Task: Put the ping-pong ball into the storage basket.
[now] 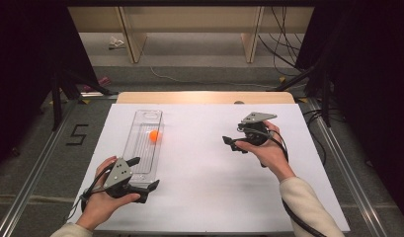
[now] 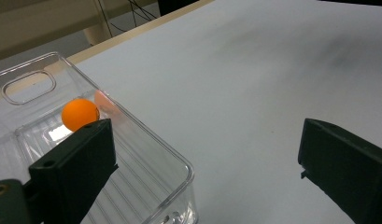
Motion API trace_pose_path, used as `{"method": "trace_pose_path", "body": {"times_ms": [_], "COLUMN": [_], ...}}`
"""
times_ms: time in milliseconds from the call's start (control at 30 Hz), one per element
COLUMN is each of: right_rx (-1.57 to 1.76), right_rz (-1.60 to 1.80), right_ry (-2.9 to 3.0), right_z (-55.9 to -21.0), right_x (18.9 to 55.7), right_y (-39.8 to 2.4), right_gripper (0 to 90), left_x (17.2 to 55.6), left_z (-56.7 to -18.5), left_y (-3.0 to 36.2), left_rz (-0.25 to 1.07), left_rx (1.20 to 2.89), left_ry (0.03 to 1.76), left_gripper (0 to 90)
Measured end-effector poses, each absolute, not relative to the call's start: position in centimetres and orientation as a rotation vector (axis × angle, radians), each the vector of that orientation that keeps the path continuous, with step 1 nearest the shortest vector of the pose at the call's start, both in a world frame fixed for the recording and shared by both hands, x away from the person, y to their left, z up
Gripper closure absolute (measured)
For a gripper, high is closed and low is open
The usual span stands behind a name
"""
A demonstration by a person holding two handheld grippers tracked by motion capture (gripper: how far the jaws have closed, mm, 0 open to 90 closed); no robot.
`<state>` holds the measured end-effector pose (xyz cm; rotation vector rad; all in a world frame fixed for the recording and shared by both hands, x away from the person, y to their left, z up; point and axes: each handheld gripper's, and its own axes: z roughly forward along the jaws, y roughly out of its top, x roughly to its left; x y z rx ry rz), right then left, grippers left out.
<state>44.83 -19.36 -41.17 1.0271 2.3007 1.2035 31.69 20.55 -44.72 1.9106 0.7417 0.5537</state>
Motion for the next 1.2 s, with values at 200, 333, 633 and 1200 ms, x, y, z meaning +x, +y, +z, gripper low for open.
{"method": "trace_pose_path", "body": {"times_ms": [200,333,633,1200], "right_rx": [1.045,1.048,1.089,1.130], "right_rz": [1.208,1.200,1.206,1.213], "right_ry": [2.281,2.280,2.255,2.218], "right_z": [-41.2,-41.2,-41.7,-42.5], "right_x": [44.1,43.4,41.6,38.9], "right_y": [-20.8,-21.7,-24.2,-27.0], "right_gripper": [20.7,20.5,20.5,20.4], "left_x": [31.7,31.7,31.7,32.1], "left_z": [-44.7,-44.7,-44.7,-44.7], "left_y": [20.6,20.6,20.6,21.2], "left_rz": [0.554,0.552,0.552,0.567], "left_rx": [1.910,1.908,1.908,1.900], "left_ry": [0.742,0.744,0.746,0.764], "left_gripper": [3.8,3.8,3.8,3.8]}}
